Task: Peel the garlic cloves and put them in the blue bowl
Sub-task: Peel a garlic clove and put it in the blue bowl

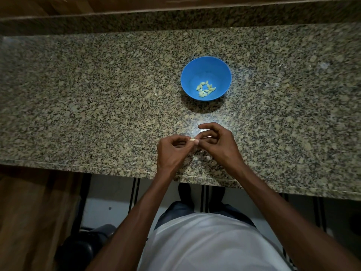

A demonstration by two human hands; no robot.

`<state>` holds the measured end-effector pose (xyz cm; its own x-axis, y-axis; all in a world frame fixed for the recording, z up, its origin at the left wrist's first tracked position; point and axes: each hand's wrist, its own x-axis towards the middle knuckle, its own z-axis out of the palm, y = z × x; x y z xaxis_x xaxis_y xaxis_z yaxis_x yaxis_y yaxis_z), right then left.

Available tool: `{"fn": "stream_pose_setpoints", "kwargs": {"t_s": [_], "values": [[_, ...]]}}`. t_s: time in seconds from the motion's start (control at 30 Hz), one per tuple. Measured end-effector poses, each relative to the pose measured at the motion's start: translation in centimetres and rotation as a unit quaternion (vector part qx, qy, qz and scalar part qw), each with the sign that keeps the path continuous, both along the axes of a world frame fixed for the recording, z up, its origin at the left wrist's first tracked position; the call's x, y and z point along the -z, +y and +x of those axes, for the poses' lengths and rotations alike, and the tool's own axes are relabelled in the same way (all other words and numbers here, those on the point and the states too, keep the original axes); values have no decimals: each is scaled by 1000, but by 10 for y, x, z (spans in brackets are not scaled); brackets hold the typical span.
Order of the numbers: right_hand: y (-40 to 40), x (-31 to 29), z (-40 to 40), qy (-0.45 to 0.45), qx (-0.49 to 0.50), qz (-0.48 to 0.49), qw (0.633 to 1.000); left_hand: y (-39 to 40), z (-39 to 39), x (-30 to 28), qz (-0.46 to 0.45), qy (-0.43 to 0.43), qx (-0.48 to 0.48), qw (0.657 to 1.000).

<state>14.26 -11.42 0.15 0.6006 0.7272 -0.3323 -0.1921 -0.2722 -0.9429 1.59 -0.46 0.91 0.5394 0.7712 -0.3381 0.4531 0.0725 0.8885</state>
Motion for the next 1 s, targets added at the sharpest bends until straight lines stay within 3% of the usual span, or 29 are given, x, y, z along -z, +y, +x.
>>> {"fn": "stream_pose_setpoints", "kwargs": {"t_s": [0.33, 0.67, 1.0], "values": [[-3, -6, -3, 120, 57, 25, 991, -2, -5, -3, -109, -42, -21, 993], [-1, -3, -5, 40, 19, 12, 999, -2, -3, -6, -125, -45, -34, 991], [3, -3, -10, 73, 59, 21, 995, -7, 2, -7, -110, -77, -82, 987]]}}
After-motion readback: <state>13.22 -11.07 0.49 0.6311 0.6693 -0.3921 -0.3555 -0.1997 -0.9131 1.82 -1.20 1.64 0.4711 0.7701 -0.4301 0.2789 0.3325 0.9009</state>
